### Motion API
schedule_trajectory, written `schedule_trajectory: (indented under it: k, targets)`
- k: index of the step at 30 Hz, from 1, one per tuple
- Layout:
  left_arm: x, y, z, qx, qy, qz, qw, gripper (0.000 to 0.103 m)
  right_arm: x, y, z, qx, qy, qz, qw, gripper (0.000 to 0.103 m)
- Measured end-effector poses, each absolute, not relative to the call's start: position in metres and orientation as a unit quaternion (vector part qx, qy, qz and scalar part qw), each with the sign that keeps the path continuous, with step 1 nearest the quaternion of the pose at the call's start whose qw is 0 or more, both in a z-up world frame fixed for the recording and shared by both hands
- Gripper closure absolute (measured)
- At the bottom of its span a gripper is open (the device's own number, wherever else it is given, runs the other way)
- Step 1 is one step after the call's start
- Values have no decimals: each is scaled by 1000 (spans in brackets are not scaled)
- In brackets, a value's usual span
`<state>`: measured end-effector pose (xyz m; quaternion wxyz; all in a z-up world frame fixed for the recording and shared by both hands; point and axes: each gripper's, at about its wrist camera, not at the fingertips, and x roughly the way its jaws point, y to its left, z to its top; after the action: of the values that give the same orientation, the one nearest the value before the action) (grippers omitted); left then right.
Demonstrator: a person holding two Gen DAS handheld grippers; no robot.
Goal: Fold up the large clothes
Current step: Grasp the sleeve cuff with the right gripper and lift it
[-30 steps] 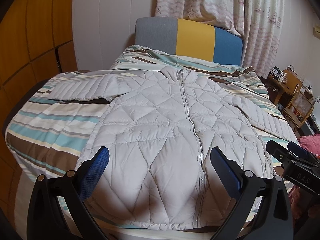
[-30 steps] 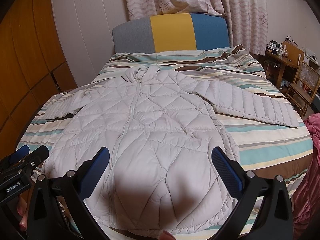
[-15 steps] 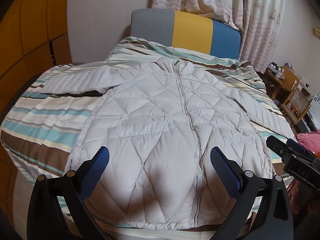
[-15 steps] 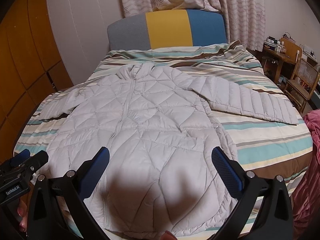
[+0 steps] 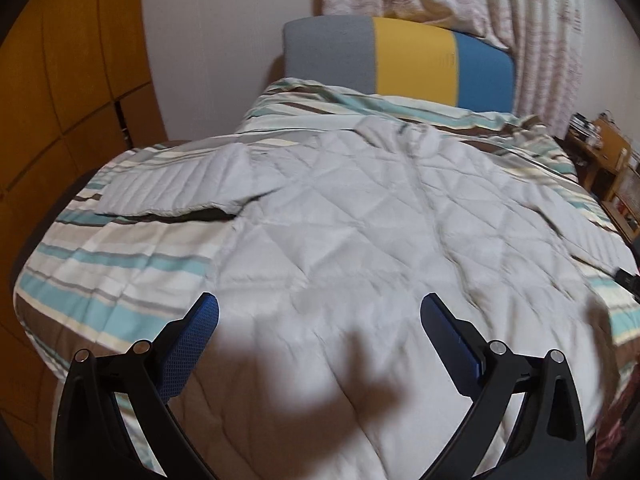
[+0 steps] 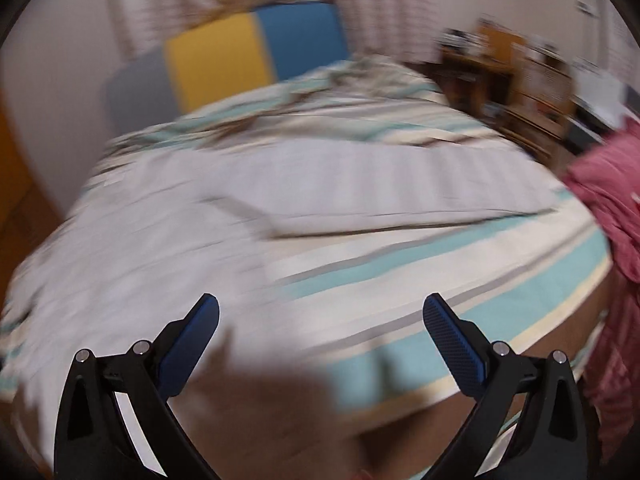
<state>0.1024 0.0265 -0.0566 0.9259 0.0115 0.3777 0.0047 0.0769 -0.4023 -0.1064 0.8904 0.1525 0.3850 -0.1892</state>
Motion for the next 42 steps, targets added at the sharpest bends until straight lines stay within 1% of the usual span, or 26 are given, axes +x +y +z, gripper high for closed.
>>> schedule_trajectory:
  k: [4, 6, 9, 13, 16, 17, 19, 20, 21, 22, 23, 24, 26, 30, 37, 42]
  targets:
    - [141, 43, -70, 41, 374, 68, 924, 3, 88, -486, -125, 192, 377, -290, 858, 3]
    - [157, 50, -78, 49, 379, 78, 921, 3, 89, -517, -128, 212, 363, -321, 849, 13]
    - [182, 62, -93, 56, 388, 95, 915, 3, 94, -560, -131, 221, 349, -373, 831, 20]
    - [207, 80, -112, 61, 390, 125, 910, 3, 104, -584, -138, 233, 344, -414, 810, 24]
    - [215, 89, -127, 53, 398, 136, 906, 3, 118, -598, -149, 229, 355, -431, 797, 33]
    - [215, 92, -132, 42, 403, 134, 904, 3, 119, -603, -152, 233, 357, -430, 796, 39]
    - [215, 97, -140, 28, 403, 129, 906, 3, 120, -603, -157, 233, 363, -433, 792, 47]
    - [214, 97, -143, 23, 403, 127, 906, 3, 121, -603, -159, 233, 363, -432, 792, 58]
    - [214, 98, -146, 18, 404, 126, 906, 3, 122, -602, -160, 232, 361, -429, 794, 71]
    - [213, 98, -148, 15, 404, 126, 906, 3, 123, -601, -158, 230, 359, -425, 799, 78]
    - [212, 97, -150, 14, 405, 126, 905, 3, 126, -600, -159, 226, 358, -422, 802, 87]
    - [212, 97, -152, 13, 406, 125, 905, 3, 129, -597, -158, 217, 359, -422, 804, 91]
    - [211, 95, -154, 13, 408, 126, 904, 3, 136, -590, -153, 191, 357, -415, 815, 94]
    - [213, 97, -156, 8, 415, 124, 901, 3, 149, -555, -134, 122, 336, -391, 848, 95]
    - [215, 94, -158, 16, 421, 128, 898, 3, 192, -441, -91, -23, 296, -277, 914, 95]
    - [214, 96, -158, 11, 419, 127, 899, 3, 219, -355, -81, -90, 277, -188, 938, 95]
